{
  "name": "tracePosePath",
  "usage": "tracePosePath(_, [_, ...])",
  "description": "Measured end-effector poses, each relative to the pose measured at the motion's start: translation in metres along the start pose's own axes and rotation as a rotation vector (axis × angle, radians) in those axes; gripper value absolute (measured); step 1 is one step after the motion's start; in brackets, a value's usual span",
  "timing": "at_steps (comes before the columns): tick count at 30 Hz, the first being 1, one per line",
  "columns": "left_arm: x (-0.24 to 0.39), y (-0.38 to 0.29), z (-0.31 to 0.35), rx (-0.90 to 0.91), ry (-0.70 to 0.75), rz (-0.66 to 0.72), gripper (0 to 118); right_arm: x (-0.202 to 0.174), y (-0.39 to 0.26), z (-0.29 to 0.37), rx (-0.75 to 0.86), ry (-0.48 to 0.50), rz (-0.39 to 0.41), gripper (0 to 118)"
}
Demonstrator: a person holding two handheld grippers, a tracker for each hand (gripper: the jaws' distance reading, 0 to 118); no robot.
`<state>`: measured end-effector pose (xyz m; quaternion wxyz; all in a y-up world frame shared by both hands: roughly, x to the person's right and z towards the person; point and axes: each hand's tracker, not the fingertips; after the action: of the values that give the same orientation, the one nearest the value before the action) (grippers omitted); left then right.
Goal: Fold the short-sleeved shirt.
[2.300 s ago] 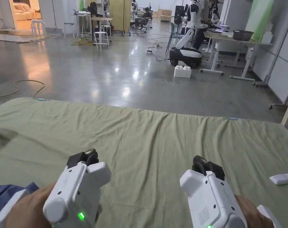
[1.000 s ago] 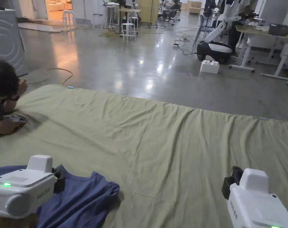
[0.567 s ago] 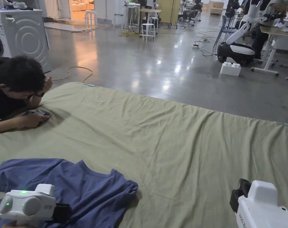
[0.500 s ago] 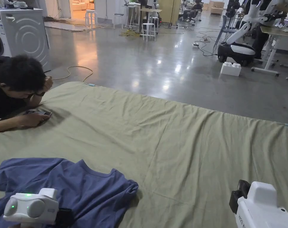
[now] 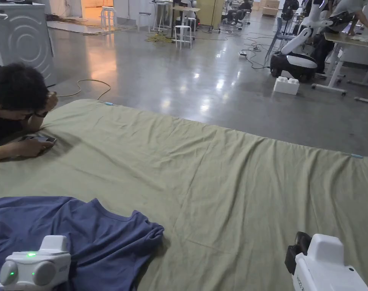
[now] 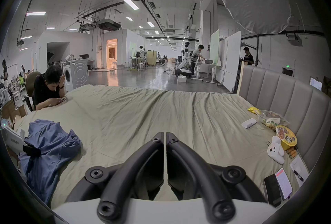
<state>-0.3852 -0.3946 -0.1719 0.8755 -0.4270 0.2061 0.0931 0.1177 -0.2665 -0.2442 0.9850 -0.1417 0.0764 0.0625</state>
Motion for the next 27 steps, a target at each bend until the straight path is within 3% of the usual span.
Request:
tracePosePath(4, [0.012, 0.011, 0.035, 0.101, -0.03, -0.06, 5, 0.007, 0.002, 0.005, 0.004, -0.017, -0.014, 3])
tracePosePath(8, [0.001, 0.027, 0.059, 0.18, -0.092, 0.057, 5, 0.013, 0.004, 0.006, 0.009, -0.026, -0.031, 3])
tracePosePath(18, [0.003, 0.073, 0.111, 0.39, -0.165, 0.077, 4, 0.016, 0.013, 0.01, 0.029, -0.028, -0.054, 3])
tracePosePath(27, [0.062, 0.143, 0.198, 0.59, -0.288, -0.048, 4, 0.025, 0.021, 0.018, 0.06, -0.034, -0.061, 3])
